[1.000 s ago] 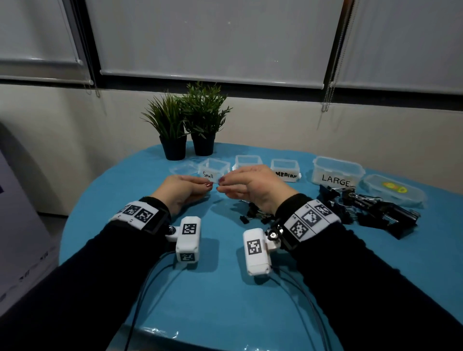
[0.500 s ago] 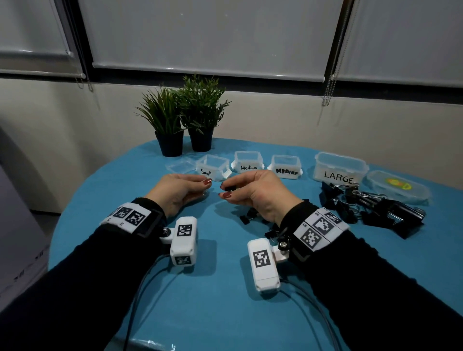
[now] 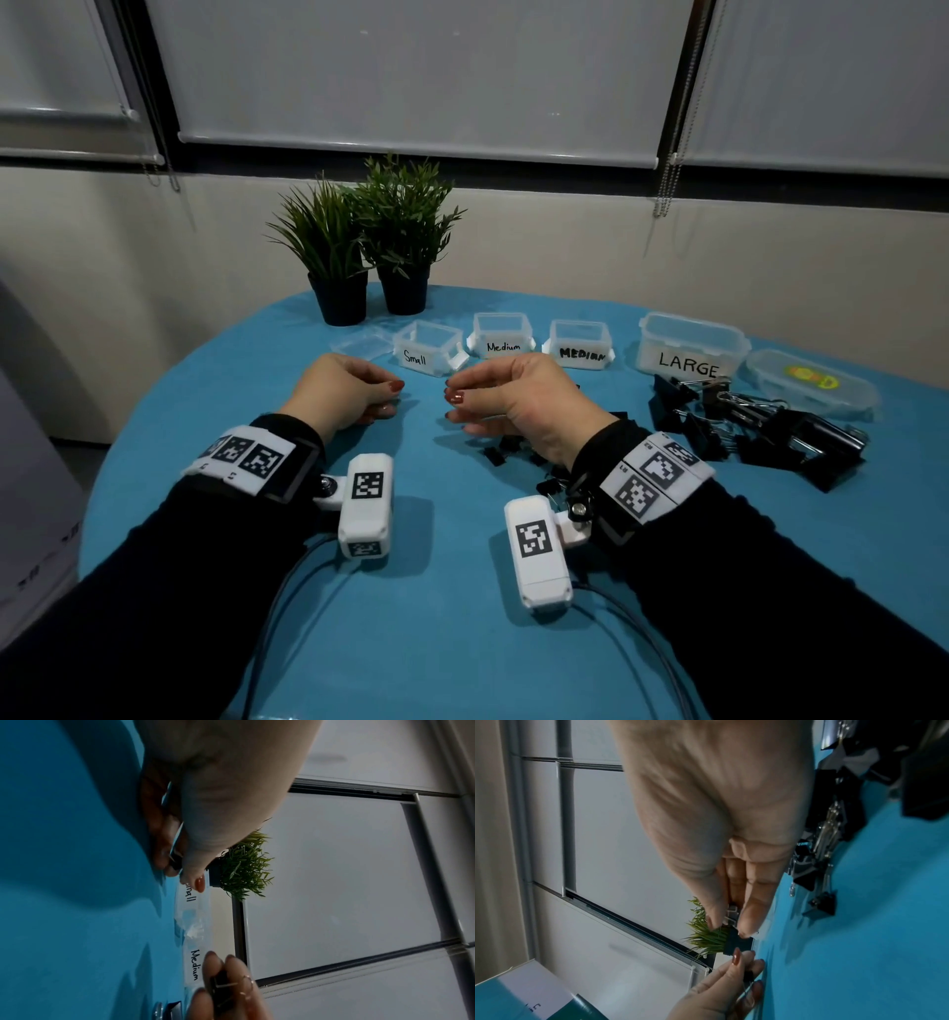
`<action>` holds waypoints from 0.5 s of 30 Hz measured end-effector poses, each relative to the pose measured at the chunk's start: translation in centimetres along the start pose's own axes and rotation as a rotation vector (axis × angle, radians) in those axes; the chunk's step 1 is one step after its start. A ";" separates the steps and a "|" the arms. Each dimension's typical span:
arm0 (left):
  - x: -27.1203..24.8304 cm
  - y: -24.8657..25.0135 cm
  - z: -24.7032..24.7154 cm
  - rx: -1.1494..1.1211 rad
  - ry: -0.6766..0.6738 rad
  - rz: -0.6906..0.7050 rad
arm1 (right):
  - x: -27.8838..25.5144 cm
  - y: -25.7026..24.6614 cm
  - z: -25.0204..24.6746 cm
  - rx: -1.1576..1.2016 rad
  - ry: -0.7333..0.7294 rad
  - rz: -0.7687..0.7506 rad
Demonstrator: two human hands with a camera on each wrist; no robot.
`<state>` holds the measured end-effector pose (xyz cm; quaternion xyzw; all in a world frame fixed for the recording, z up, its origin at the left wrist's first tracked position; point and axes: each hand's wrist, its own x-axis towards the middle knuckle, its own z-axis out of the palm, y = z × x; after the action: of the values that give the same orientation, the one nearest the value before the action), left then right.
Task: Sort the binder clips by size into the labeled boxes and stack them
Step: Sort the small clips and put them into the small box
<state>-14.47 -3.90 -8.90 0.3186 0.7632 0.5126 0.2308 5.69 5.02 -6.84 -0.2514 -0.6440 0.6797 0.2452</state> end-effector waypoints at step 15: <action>-3.5 3.5 1.6 -0.205 -0.308 0.118 | 0.4 -0.1 1.3 -0.160 0.124 -0.145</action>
<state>-10.09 -4.49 -6.17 0.4120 0.6427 0.5456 0.3457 4.59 4.32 -6.71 -0.2645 -0.6963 0.5896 0.3123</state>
